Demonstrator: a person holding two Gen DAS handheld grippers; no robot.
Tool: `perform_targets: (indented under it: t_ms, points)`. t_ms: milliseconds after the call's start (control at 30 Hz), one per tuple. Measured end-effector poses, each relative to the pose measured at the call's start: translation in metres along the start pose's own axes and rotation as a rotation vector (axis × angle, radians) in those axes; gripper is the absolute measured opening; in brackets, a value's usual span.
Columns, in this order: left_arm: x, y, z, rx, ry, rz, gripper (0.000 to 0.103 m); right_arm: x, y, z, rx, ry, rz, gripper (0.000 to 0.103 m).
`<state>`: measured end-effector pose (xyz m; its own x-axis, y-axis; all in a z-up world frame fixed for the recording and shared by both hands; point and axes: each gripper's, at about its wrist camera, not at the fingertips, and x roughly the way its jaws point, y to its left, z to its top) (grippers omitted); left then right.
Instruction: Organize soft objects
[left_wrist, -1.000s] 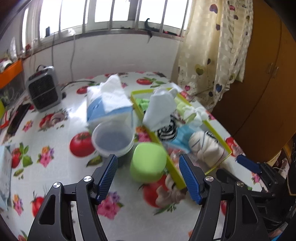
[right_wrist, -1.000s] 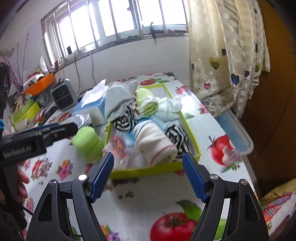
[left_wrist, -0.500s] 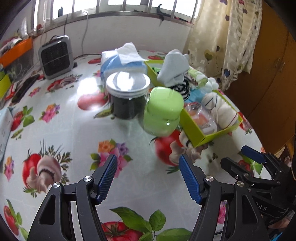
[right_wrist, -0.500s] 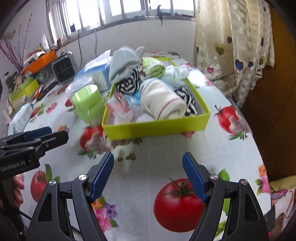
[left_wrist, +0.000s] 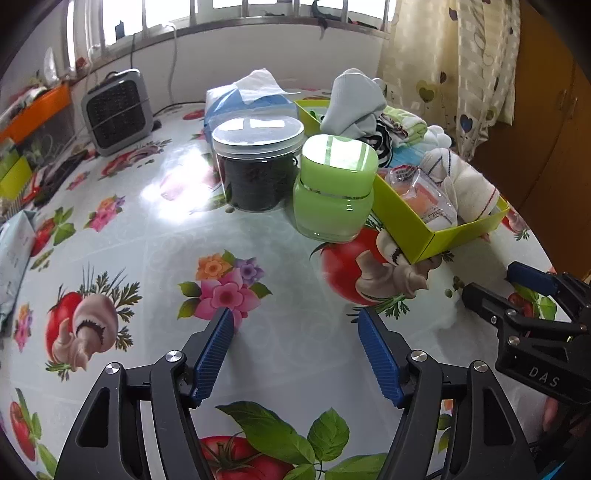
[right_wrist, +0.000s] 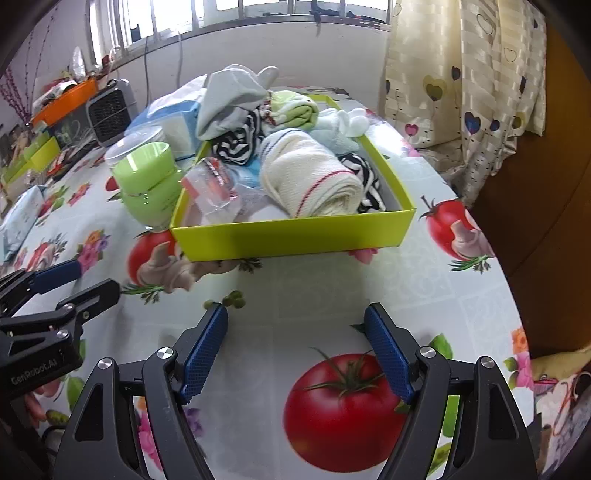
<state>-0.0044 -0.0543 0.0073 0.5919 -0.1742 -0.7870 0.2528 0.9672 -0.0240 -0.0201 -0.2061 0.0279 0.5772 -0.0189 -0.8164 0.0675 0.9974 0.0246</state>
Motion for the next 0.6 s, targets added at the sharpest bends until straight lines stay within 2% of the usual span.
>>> perform_targets:
  t_ms: [133,300,400,600]
  points:
    - [0.001,-0.004,-0.002,0.011,-0.008,0.036,0.073,0.004,-0.004,0.003,0.008,0.01,-0.021,0.084]
    - [0.002,-0.005,-0.001,0.003,-0.004,0.038,0.079,0.006,-0.007,0.005,0.016,0.014,-0.027,0.087]
    - [0.003,-0.006,-0.001,0.005,0.0,0.034,0.084,0.008,-0.008,0.006,0.023,0.019,-0.031,0.091]
    - [0.005,-0.006,-0.001,-0.005,0.007,0.038,0.088,0.011,-0.01,0.006,0.033,0.034,-0.036,0.1]
